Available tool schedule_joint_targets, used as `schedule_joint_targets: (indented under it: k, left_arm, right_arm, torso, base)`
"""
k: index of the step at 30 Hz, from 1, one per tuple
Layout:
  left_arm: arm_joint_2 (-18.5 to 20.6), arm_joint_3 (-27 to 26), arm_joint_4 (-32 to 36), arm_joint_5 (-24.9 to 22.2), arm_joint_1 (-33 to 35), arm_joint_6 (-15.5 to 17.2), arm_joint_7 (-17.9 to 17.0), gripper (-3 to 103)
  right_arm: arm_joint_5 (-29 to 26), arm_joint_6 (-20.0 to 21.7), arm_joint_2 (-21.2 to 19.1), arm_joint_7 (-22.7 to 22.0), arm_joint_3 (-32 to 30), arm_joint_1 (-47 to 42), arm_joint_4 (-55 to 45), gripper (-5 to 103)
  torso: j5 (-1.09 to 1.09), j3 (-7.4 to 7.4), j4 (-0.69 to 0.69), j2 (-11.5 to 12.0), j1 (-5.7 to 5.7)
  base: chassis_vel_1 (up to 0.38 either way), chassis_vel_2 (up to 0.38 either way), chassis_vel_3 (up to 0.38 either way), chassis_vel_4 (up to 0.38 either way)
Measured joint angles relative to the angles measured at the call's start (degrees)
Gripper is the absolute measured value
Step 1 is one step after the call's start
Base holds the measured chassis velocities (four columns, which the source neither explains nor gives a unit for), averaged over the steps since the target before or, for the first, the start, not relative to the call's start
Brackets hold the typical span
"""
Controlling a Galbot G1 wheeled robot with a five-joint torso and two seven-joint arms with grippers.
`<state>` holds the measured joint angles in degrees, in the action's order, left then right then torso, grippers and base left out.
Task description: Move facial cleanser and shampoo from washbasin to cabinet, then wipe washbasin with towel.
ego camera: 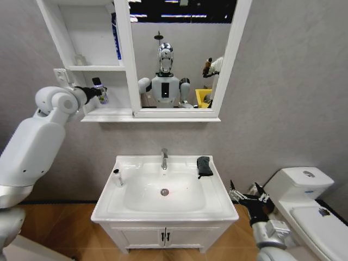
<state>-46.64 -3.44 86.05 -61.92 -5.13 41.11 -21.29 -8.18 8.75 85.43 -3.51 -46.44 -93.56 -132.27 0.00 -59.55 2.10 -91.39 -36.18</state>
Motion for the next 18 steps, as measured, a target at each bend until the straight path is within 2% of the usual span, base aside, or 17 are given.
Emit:
schedule_joint_targets:
  k: [1, 3, 5, 6, 8, 9, 10, 13, 15, 16, 18]
  left_arm:
    - [-0.23, -0.02, -0.24, 0.51, 0.18, 0.15, 0.00, 40]
    - [-0.33, -0.07, -0.38, 0.95, 0.33, 0.24, 0.00, 43]
    - [-0.39, -0.09, -0.82, 1.91, 0.66, 0.54, -0.01, 53]
    - [-0.39, -0.09, -0.82, 1.91, 0.66, 0.54, -0.01, 53]
    - [-0.61, -0.10, -1.65, 2.93, 0.80, 0.60, -0.01, 64]
    - [-0.76, -0.16, -1.90, 3.28, 0.89, 0.60, -0.02, 64]
    - [-0.85, -0.26, -1.96, 3.42, 1.01, 0.60, -0.03, 70]
    - [-0.98, -0.39, -1.96, 3.46, 1.15, 0.60, -0.04, 76]
    - [-1.40, -0.81, -1.67, 3.52, 1.40, -0.18, -0.37, 86]
    - [-1.40, -0.81, -1.67, 3.52, 1.40, -0.18, -0.37, 86]
    - [-1.43, -1.22, -0.88, 3.54, 1.77, -1.23, -0.53, 96]
  right_arm:
    - [-0.12, 0.00, -0.13, -0.12, -0.11, 0.18, 0.07, 100]
    - [-0.19, 0.00, -0.21, -0.22, -0.16, 0.35, 0.15, 100]
    - [-0.23, 0.01, -0.25, -0.36, -0.16, 0.82, 0.32, 100]
    - [-0.23, 0.01, -0.25, -0.36, -0.16, 0.82, 0.32, 100]
    - [-0.23, 0.09, -0.25, -0.42, -0.16, 1.15, 0.43, 100]
    - [-0.23, 0.11, -0.26, -0.44, -0.15, 1.18, 0.43, 100]
    - [-0.23, 0.13, -0.26, -0.47, -0.15, 1.20, 0.44, 100]
    - [-0.23, 0.16, -0.28, -0.50, -0.15, 1.20, 0.44, 100]
    - [-0.23, 0.27, -0.41, -0.52, -0.19, 1.21, 0.44, 100]
    - [-0.23, 0.27, -0.41, -0.52, -0.19, 1.21, 0.44, 100]
    - [-0.19, 0.38, -0.48, -0.54, -0.02, 1.39, 0.45, 100]
  torso:
    - [-0.01, 0.00, 0.00, 0.00, 0.00]
    - [0.00, 0.00, 0.00, 0.00, 0.00]
    - [0.00, 0.01, 0.00, -0.01, 0.01]
    - [0.00, 0.01, 0.00, -0.01, 0.01]
    - [0.00, 0.00, 0.01, 0.00, 0.00]
    - [0.00, 0.00, 0.01, 0.00, 0.01]
    - [0.00, 0.00, 0.01, 0.00, 0.00]
    - [0.00, 0.00, 0.00, 0.00, 0.00]
    - [0.00, 0.00, -0.01, 0.00, 0.01]
    - [0.00, 0.00, -0.01, 0.00, 0.01]
    - [0.00, 0.01, -0.01, -0.01, 0.00]
  base:
    - [0.000, 0.000, 0.000, 0.000]
    - [0.000, 0.000, 0.000, 0.000]
    - [0.000, 0.000, 0.000, 0.000]
    - [0.000, 0.000, 0.000, 0.000]
    - [0.000, 0.000, 0.000, 0.000]
    - [0.000, 0.000, 0.000, 0.000]
    - [0.000, 0.000, 0.000, 0.000]
    - [0.000, 0.000, 0.000, 0.000]
    - [0.000, 0.000, 0.000, 0.000]
    - [0.000, 0.000, 0.000, 0.000]
    - [0.000, 0.000, 0.000, 0.000]
